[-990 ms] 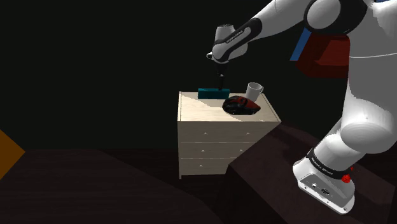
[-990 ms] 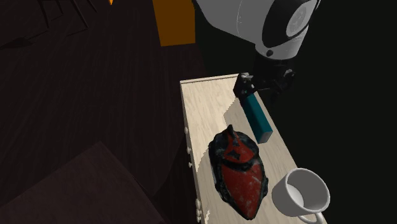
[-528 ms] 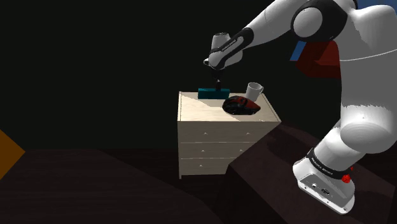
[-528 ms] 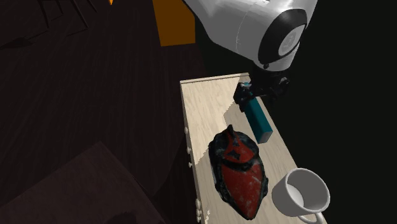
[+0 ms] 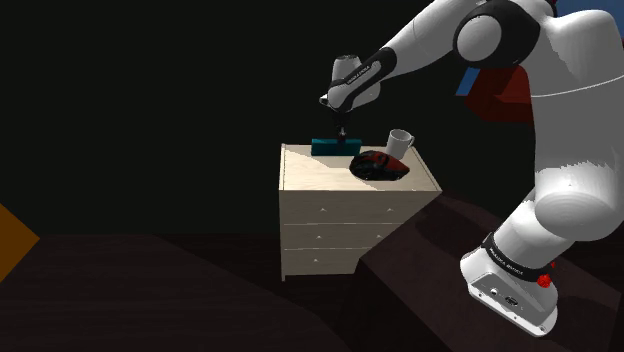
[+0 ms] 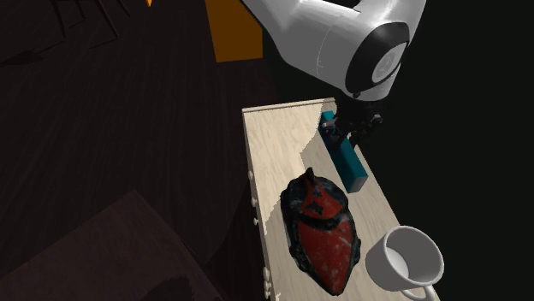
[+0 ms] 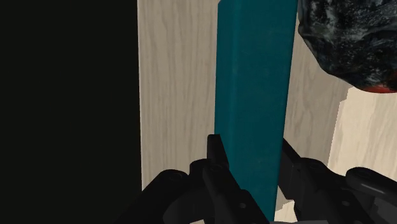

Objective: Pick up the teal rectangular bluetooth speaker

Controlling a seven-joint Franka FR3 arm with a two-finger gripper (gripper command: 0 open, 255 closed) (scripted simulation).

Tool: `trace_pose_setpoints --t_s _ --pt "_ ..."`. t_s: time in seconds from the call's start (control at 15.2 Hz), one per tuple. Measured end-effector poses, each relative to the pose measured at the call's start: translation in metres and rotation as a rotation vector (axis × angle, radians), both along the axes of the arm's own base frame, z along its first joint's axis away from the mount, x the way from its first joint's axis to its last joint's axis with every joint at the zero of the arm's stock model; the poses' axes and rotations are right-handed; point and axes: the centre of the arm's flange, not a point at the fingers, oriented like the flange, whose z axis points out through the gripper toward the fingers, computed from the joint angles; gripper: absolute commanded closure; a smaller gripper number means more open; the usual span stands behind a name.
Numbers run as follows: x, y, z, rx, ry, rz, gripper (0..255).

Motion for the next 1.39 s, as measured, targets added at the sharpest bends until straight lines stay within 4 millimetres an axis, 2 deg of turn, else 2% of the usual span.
trace_pose_setpoints --t_s 0.46,1.39 --pt "0.000 0.001 0.006 0.000 0.001 0.000 255" --pt "0.000 0.000 0.077 0.000 0.000 0.000 255"
